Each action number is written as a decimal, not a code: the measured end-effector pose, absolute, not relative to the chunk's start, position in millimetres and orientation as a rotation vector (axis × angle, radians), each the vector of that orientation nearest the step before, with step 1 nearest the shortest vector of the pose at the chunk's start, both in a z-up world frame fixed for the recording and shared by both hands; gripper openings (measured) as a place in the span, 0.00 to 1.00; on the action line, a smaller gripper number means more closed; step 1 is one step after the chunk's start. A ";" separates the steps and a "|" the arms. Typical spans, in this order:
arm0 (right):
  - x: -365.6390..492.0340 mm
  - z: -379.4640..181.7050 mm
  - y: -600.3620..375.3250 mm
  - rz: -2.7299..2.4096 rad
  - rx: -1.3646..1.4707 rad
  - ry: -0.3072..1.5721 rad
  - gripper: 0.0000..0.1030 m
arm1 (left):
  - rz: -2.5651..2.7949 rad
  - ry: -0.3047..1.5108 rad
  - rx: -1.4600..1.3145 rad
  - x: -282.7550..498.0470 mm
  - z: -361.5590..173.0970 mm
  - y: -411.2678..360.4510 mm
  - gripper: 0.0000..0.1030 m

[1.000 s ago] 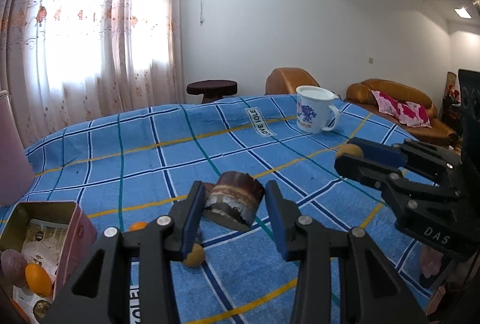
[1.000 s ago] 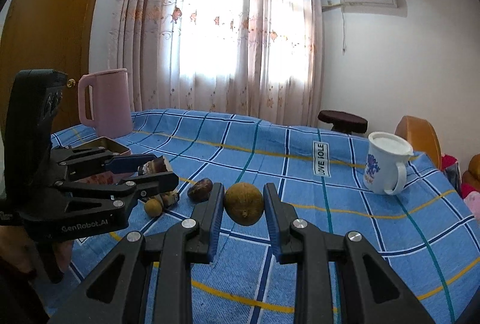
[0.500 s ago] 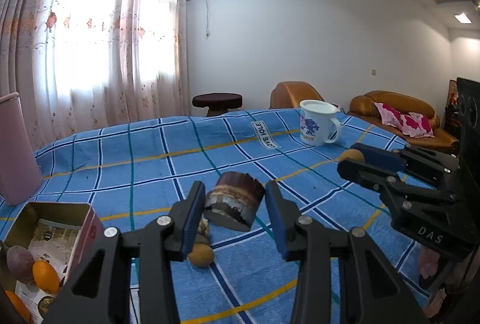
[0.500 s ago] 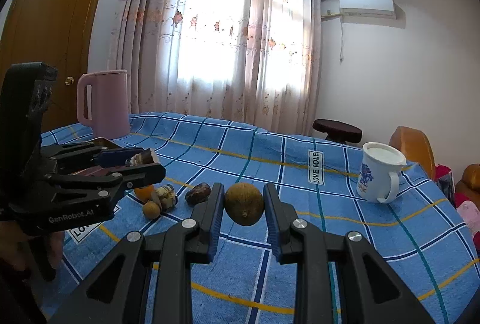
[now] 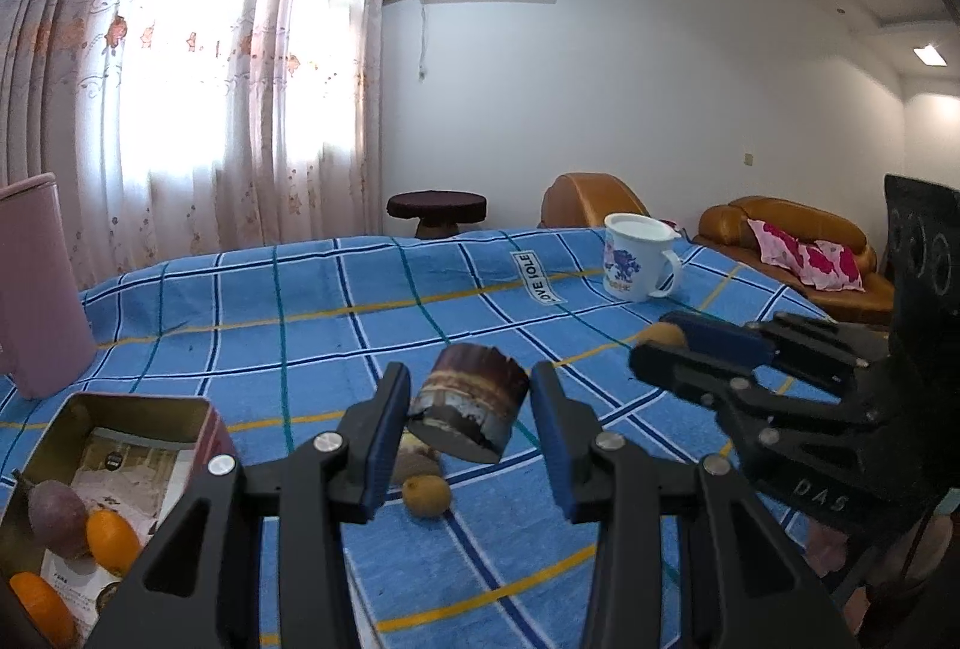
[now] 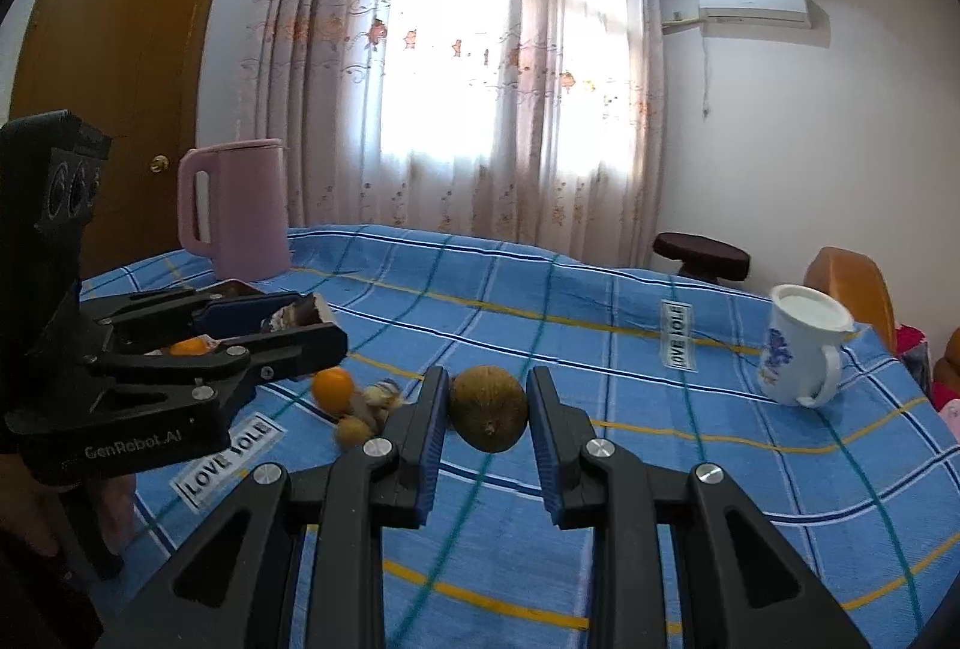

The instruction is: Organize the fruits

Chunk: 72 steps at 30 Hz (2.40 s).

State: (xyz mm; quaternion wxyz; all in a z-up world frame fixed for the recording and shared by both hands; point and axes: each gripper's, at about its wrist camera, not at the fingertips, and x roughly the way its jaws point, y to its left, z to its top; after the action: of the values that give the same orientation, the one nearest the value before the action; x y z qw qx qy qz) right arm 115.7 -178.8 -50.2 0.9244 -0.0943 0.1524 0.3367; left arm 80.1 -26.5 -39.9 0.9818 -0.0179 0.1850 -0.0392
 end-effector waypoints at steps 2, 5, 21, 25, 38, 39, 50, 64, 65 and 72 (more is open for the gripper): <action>114.5 -48.7 -170.2 0.709 -0.199 0.312 0.27 | -0.069 0.370 -0.050 76.4 -38.3 -18.8 0.42; 112.9 -46.5 -154.8 0.744 -0.202 0.315 0.27 | -0.049 0.368 -0.071 71.0 -35.7 -5.2 0.42; 98.2 -35.4 -79.6 0.896 -0.225 0.316 0.27 | 0.092 0.371 -0.133 34.1 -35.7 65.2 0.42; 92.5 -34.5 -61.5 0.925 -0.246 0.312 0.28 | 0.121 0.375 -0.141 26.9 -36.4 78.3 0.42; 78.0 -42.1 -0.5 1.039 -0.285 0.347 0.28 | 0.218 0.398 -0.173 5.8 -44.8 123.7 0.42; 78.1 -43.2 2.6 1.048 -0.282 0.354 0.28 | 0.229 0.402 -0.177 4.4 -45.8 127.9 0.42; 67.2 -62.0 38.7 1.093 -0.343 0.427 0.28 | 0.280 0.438 -0.212 -2.6 -53.8 157.9 0.42; 65.5 -85.5 62.3 1.099 -0.439 0.532 0.28 | 0.271 0.510 -0.221 0.3 -72.4 164.2 0.42; 65.7 -86.8 63.1 1.106 -0.445 0.545 0.28 | 0.269 0.516 -0.219 0.8 -73.4 163.4 0.42; 69.2 -86.4 54.8 1.082 -0.433 0.553 0.41 | 0.268 0.516 -0.196 2.6 -73.7 154.9 0.54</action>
State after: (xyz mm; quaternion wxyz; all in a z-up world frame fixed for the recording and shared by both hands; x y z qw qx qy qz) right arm 69.2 54.8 -86.4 0.7991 -0.2019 0.2575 0.5044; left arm 2.6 154.9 -73.7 0.9532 -0.0964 0.2542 0.1320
